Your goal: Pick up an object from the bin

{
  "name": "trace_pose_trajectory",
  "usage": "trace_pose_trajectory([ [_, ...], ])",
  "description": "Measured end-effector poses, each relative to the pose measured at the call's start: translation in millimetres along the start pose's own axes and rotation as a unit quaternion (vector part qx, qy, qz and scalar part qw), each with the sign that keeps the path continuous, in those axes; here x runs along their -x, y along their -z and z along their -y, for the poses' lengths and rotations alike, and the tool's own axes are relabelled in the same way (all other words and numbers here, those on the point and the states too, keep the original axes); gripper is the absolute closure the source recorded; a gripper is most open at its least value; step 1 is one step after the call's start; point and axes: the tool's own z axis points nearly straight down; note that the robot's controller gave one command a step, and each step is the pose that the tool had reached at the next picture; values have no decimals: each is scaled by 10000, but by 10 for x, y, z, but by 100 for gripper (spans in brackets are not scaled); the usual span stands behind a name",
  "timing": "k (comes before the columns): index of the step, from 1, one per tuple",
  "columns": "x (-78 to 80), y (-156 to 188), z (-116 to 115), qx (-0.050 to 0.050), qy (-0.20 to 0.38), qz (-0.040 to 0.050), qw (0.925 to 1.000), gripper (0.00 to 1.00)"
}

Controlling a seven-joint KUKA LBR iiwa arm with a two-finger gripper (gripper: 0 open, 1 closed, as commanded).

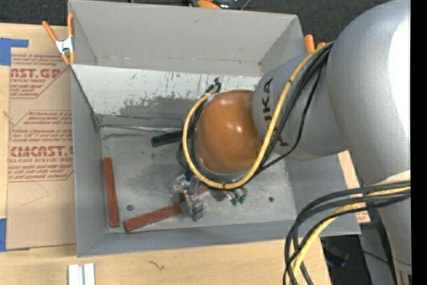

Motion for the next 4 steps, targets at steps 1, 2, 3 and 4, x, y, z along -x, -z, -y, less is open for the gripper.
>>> trace_pose_trajectory([
  [1, -224, 1233, 423, -27, -142, 37, 9999, 100],
  [2, -232, 1191, 399, -3, -126, 5, 9999, 0],
  [3, -330, -22, 1147, 6, 1238, -22, 9923, 0],
  [4, -311, 6, 1134, 3, 1242, 1, 9923, 100],
])
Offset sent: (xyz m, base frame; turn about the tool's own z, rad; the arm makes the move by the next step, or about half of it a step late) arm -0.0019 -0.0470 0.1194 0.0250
